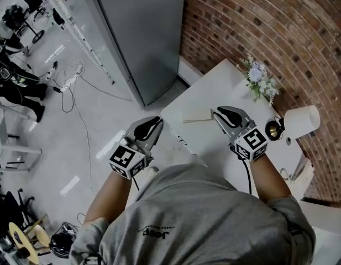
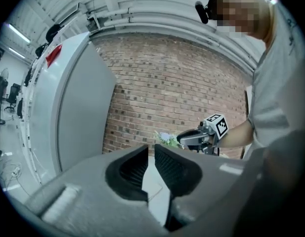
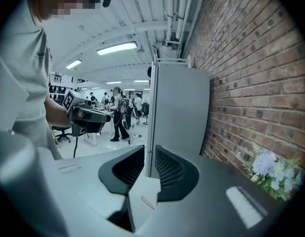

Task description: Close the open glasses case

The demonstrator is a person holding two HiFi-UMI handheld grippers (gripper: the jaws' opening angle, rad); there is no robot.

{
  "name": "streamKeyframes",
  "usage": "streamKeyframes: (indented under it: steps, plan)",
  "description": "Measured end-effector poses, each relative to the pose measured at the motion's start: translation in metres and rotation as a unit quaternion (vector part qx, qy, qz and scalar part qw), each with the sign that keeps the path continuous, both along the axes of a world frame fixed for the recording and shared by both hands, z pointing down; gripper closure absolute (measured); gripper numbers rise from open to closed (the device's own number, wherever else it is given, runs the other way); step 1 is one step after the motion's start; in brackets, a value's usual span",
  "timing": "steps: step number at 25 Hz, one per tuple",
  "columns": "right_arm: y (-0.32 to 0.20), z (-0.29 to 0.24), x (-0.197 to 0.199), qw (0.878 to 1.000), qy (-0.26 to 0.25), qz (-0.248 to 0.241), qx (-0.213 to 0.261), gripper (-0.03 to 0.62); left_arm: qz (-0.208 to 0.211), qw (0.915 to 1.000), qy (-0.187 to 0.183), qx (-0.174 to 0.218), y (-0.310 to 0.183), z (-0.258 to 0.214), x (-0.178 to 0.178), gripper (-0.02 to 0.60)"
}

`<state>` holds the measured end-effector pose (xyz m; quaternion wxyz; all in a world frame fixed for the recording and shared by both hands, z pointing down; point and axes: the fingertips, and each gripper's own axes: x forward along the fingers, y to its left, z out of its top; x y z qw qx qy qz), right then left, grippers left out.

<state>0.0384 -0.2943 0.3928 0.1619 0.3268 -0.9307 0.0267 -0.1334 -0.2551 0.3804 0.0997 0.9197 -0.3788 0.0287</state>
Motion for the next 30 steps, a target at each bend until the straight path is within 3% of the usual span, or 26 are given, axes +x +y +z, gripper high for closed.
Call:
streamKeyframes:
  steps: [3, 5, 8, 16, 30]
  plan:
    - [0.001, -0.023, 0.002, 0.999, -0.045, 0.020, -0.001, 0.533, -0.019, 0.9997, 0.014, 0.009, 0.007, -0.015, -0.009, 0.577]
    - [-0.002, -0.037, 0.006, 0.996, -0.078, 0.041, -0.005, 0.585, -0.031, 0.9991, 0.026, 0.010, 0.012, -0.022, -0.014, 0.584]
    - [-0.005, -0.049, 0.009, 0.993, -0.102, 0.056, -0.008, 0.585, -0.046, 0.9980, 0.045, 0.000, 0.014, -0.030, -0.020, 0.584]
    - [-0.011, -0.058, -0.001, 0.994, -0.103, 0.049, -0.005, 0.585, -0.078, 0.9946, 0.066, -0.014, 0.008, -0.035, -0.039, 0.584]
    - [-0.014, -0.055, 0.001, 0.993, -0.108, 0.047, -0.012, 0.585, -0.081, 0.9943, 0.068, -0.012, 0.006, -0.038, -0.037, 0.584]
